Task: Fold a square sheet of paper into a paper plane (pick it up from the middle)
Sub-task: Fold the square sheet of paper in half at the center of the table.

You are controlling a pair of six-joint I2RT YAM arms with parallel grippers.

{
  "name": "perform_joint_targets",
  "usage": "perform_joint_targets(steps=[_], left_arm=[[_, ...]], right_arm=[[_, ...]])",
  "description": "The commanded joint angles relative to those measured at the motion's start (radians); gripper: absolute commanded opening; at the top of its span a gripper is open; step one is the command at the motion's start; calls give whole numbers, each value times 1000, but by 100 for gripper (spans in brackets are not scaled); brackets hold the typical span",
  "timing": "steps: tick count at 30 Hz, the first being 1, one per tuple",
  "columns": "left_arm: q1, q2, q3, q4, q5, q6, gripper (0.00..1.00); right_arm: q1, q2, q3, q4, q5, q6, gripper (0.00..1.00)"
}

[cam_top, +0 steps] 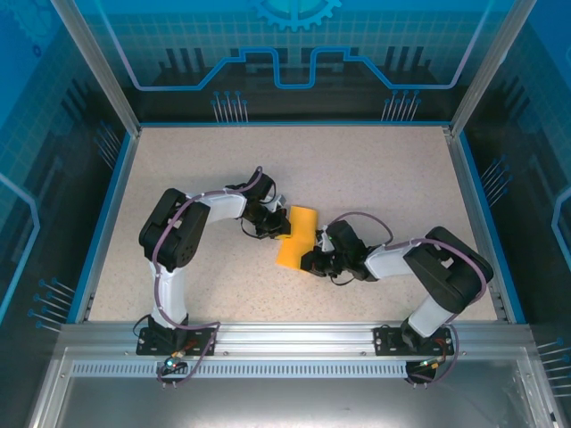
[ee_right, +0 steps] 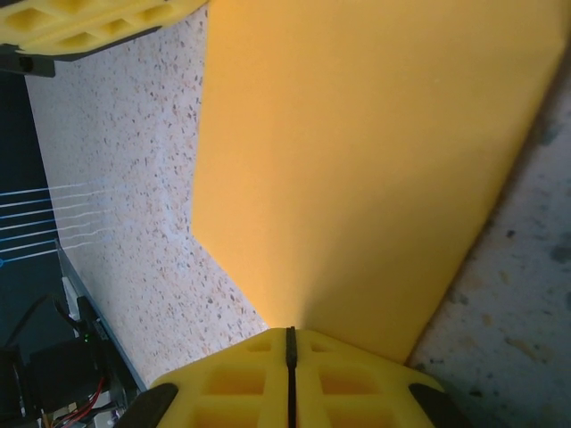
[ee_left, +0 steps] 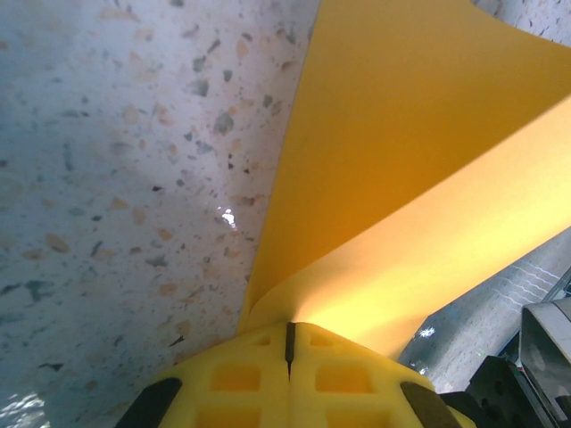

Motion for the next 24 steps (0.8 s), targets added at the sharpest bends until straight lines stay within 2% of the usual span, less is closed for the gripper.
perform_joint_targets(steps=[1, 9, 14, 20, 24], left_arm=[[-12, 65, -18, -87, -95, 27, 0], [-12, 64, -18, -87, -94, 29, 0], [-12, 64, -18, -90, -94, 32, 0], [-12, 62, -19, -92, -95, 33, 0], [-12, 65, -21, -90, -95, 31, 0]], right_arm=[[27, -24, 28, -56, 10, -11, 8], [39, 65, 40, -121, 27, -13, 4], [20, 16, 53, -122, 16, -15, 3], [-99, -112, 96, -177, 13, -68, 5], [-180, -53, 137, -134, -46, -103, 5]])
